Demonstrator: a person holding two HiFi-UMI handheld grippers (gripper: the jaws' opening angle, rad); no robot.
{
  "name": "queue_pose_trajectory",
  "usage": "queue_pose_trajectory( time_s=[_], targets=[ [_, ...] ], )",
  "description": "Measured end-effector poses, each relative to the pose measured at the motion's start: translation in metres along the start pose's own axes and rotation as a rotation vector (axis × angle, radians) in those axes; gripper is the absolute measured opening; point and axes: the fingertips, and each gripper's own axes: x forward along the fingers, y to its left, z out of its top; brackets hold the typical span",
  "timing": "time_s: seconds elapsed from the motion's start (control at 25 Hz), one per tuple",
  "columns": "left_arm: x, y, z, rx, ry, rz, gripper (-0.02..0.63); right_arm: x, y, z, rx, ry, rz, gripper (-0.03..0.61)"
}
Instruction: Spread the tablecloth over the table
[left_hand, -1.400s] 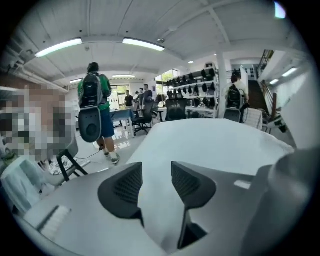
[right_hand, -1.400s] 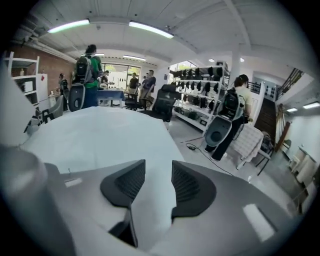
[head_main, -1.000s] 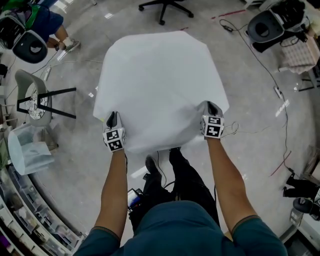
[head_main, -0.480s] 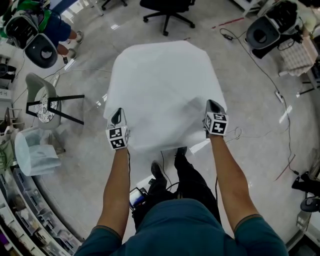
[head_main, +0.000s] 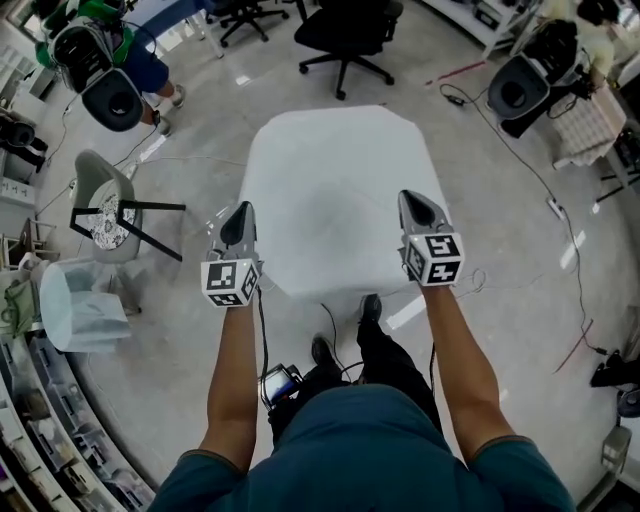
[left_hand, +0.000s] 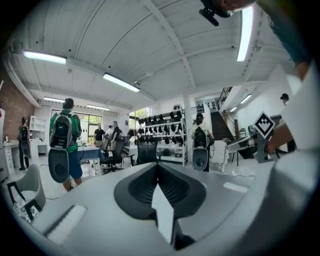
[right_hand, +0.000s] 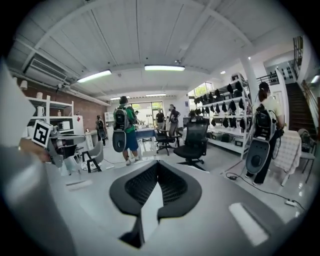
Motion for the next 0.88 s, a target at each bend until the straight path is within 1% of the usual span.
queue_pose_trajectory(
  time_s=[0.12,0.24,0.36,0.52,0.68,0.8,0.88],
  targets=[
    [-0.016,-0.014,0.056,0.002,-0.089,-0.05,0.0,-0.029,0.036,0.054,-0.043,-0.083,0.063,0.011],
    [-0.029,-0.027,0.105,0.036,-0.176,-0.117,0.0,-0.057,0.074,0.1,-0.089,-0.176,0.115,0.011],
    [-0.056,-0.03,0.142,0.05,-0.237,-0.157,0.0,-0.08,0.127,0.136,-0.131,-0.24,0.179,0.011],
    [-0.093,-0.019,0.182,0.043,-0.289,-0.178,0.0,-0.105,0.194,0.179,-0.181,-0.298,0.263,0.011],
    [-0.125,-0.015,0.216,0.034,-0.327,-0.208,0.0,-0.129,0.243,0.211,-0.212,-0.327,0.333,0.01],
    [-0.148,-0.023,0.236,0.049,-0.346,-0.232,0.0,-0.146,0.27,0.22,-0.237,-0.329,0.374,0.009],
    [-0.16,-0.031,0.246,0.075,-0.362,-0.242,0.0,-0.157,0.28,0.222,-0.265,-0.33,0.377,0.008]
  ],
)
